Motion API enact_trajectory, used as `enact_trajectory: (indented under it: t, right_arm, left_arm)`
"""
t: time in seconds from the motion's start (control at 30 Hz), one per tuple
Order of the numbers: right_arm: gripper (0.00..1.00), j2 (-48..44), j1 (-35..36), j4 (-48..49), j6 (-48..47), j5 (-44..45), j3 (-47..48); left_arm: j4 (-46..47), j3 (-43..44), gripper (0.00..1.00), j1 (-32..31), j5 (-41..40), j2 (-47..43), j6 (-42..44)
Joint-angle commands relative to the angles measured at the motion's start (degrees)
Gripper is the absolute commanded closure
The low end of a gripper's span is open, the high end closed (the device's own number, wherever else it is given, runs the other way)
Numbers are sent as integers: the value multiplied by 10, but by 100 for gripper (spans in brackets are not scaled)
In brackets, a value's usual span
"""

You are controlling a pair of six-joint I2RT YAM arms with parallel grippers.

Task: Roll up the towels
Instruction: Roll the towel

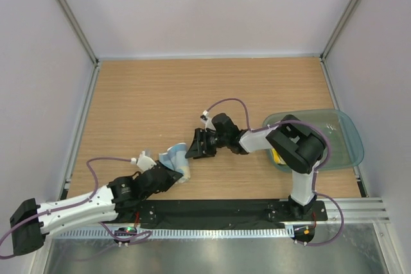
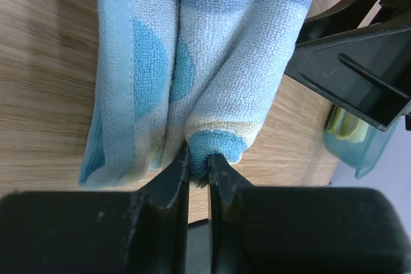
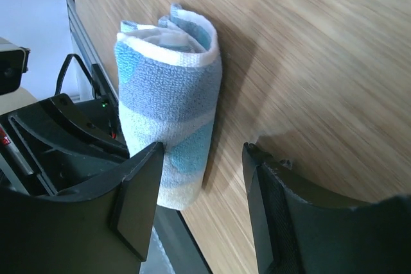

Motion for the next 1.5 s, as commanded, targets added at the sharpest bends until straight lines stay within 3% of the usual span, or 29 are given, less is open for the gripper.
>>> enact_trajectory:
  t: [0.0, 0.47, 0.57, 0.7, 0.83, 0.9, 1.03, 1.1, 1.13, 1.27, 1.47]
  right_arm:
    - [41, 18, 23, 81, 4, 0, 15]
    - [37, 97, 47, 280, 101, -26, 9]
    - [48, 100, 47, 290, 105, -30, 10]
    - [83, 91, 47, 285, 99, -20, 1]
    - [94, 35, 44, 191, 61, 33, -18]
    - [97, 4, 44, 143, 39, 66, -29]
    - [99, -102, 44, -73, -20, 189, -42]
    - [99, -133, 44, -146, -24, 273, -42]
    - [99, -145, 45, -215, -20, 298, -40]
    - [99, -181, 45, -343, -11, 380, -26]
    - [99, -175, 45, -475, 4, 449, 26]
  left_arm:
    - [-106, -28, 100, 1, -25, -10, -2]
    - [-106, -42, 100, 2, -32, -44, 10]
    - [-97, -44, 100, 2, -30, -46, 18]
    - [-68, -42, 100, 1, -23, -37, 44]
    - [-25, -18, 94, 2, -10, 11, 103]
    - [-2, 4, 83, 2, -5, 39, 164]
    - [-1, 116, 69, 2, -1, 168, 285]
    - [3, 150, 64, 2, -1, 211, 341]
    - [7, 181, 57, 2, 0, 248, 358]
    - [15, 259, 37, 2, 2, 322, 447]
    - [-2, 365, 32, -9, -10, 387, 571]
